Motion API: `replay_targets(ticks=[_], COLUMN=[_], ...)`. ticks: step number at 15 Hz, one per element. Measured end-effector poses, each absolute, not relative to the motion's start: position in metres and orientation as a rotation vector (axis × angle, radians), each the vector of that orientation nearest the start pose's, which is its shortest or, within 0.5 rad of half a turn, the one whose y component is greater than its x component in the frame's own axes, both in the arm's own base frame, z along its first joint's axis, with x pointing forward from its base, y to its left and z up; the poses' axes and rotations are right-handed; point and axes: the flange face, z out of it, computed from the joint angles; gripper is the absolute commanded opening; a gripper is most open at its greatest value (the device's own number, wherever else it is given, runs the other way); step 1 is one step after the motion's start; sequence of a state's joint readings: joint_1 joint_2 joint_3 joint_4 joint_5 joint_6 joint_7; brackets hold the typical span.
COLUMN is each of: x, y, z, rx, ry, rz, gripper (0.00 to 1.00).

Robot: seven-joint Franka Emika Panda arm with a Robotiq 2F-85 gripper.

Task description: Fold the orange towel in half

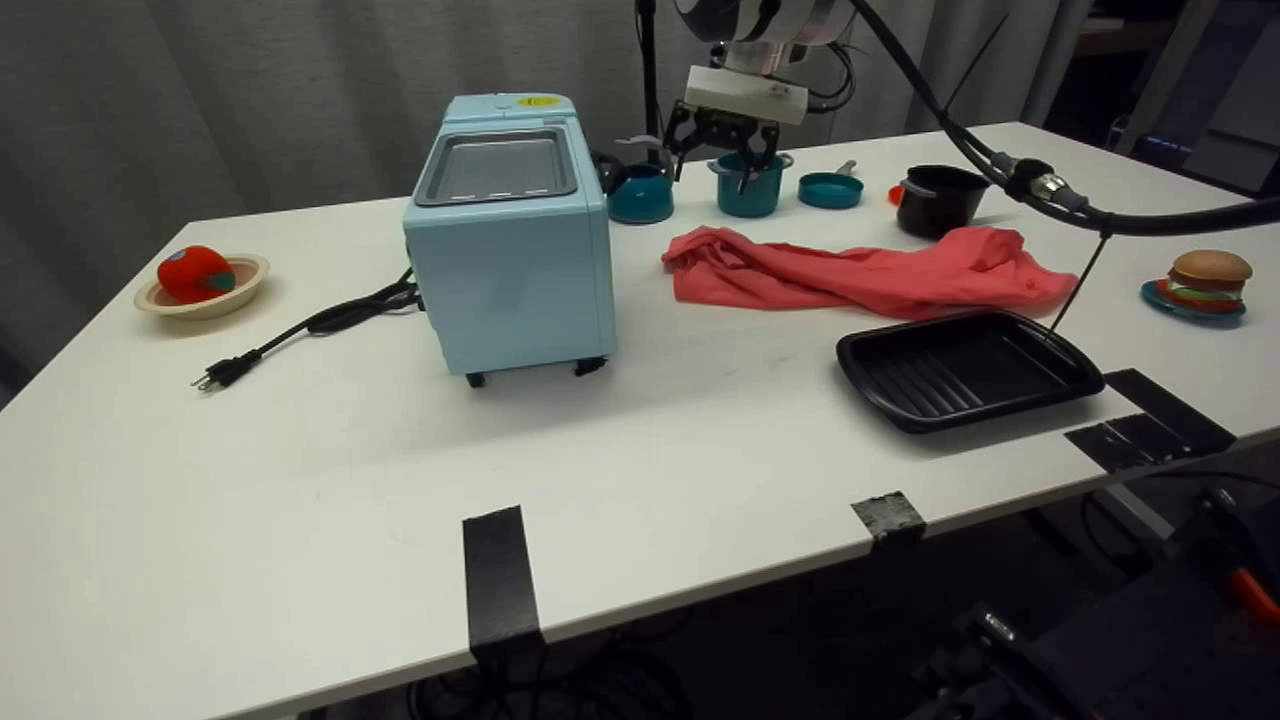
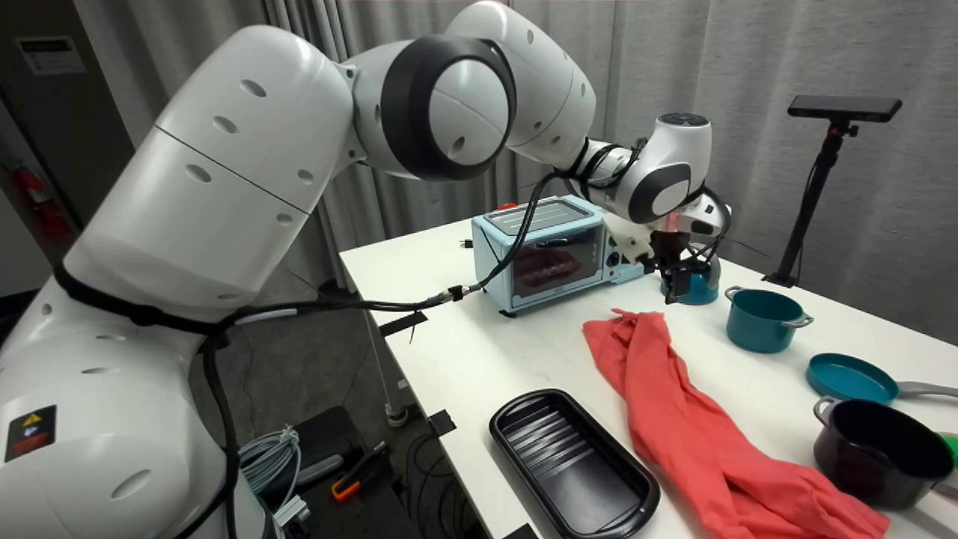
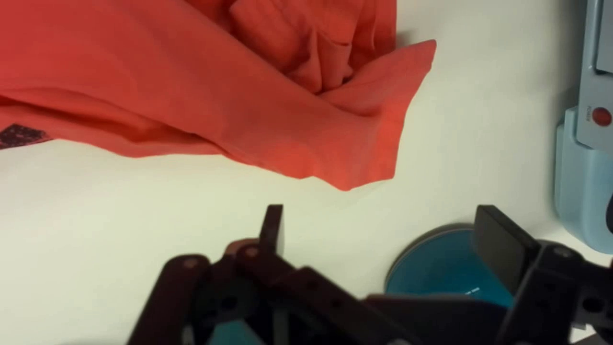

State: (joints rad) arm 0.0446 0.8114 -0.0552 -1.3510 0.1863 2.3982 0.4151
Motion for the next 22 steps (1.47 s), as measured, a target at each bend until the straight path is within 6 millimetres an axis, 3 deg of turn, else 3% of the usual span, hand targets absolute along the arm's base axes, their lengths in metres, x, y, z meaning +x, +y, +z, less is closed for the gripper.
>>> replay_targets(ticks=[9,16,22], x=[0.769,0.754,0.745], y=[0.005,0.011,0.013], z=[0.259,0.232,0.224], rx=[-2.877,-2.889,-2.905], ry=[0.765,0.744,0.705], rz=[-0.304,-0.286,-0.259], gripper=[1.0,1.0,1.0])
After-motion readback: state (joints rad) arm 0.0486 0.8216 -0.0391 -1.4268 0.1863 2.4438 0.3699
